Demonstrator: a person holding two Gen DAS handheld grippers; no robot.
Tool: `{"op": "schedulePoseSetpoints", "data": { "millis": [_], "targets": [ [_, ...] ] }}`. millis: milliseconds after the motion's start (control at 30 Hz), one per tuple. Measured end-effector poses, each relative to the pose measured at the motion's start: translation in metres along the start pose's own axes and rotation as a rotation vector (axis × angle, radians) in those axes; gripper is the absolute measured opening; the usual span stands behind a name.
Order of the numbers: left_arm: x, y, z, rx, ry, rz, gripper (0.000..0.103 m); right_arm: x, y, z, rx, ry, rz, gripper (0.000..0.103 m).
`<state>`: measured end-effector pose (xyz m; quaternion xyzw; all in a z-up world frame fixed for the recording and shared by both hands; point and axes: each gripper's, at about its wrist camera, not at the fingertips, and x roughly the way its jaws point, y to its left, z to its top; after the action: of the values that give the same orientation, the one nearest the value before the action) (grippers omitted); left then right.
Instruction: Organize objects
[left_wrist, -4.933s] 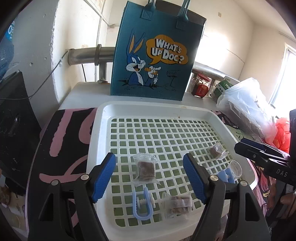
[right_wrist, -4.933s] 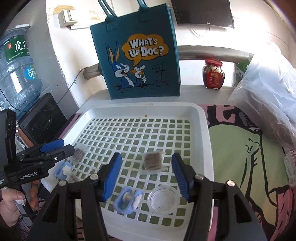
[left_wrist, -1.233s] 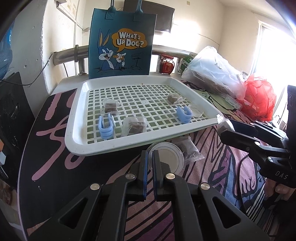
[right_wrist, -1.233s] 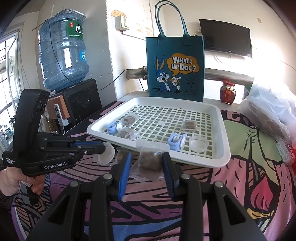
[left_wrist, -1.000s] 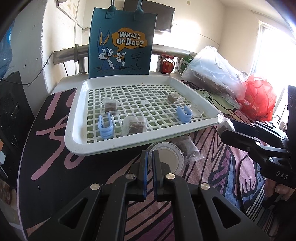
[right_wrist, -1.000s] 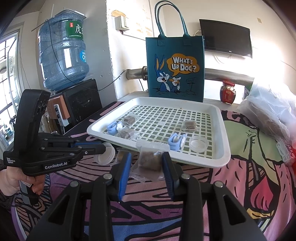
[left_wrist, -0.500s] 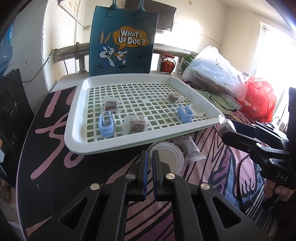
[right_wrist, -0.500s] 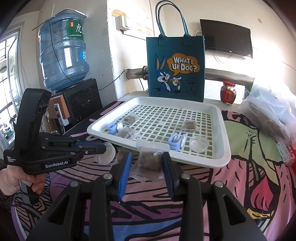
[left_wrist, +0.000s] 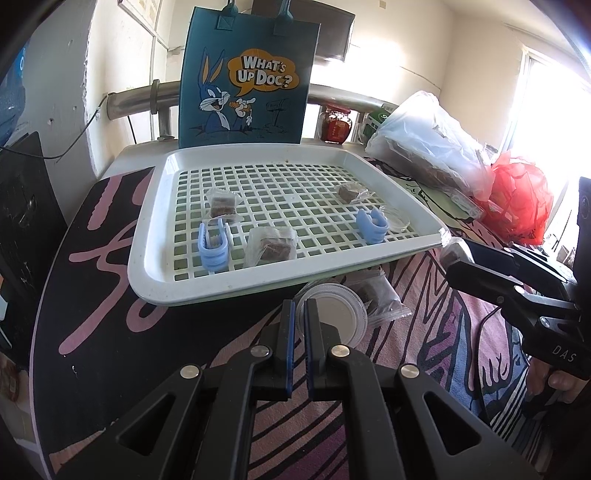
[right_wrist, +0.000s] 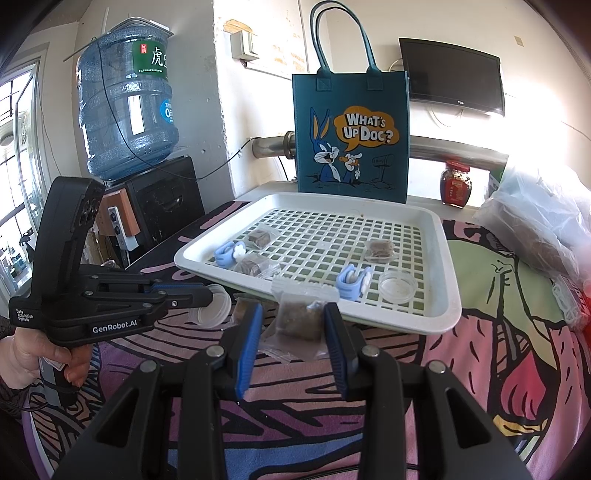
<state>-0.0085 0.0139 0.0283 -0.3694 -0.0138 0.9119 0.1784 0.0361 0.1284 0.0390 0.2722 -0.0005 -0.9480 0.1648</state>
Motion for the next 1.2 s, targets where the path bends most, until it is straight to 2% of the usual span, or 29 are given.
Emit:
{"op": "schedulePoseSetpoints", "data": {
  "millis": [1200],
  "targets": [
    [0.0035, 0.0029, -0.0011, -0.012, 0.013, -0.008, 0.004, 0.0002, 0.0005, 0.0002, 0.000, 0.000, 0.000, 0.034]
  ]
}}
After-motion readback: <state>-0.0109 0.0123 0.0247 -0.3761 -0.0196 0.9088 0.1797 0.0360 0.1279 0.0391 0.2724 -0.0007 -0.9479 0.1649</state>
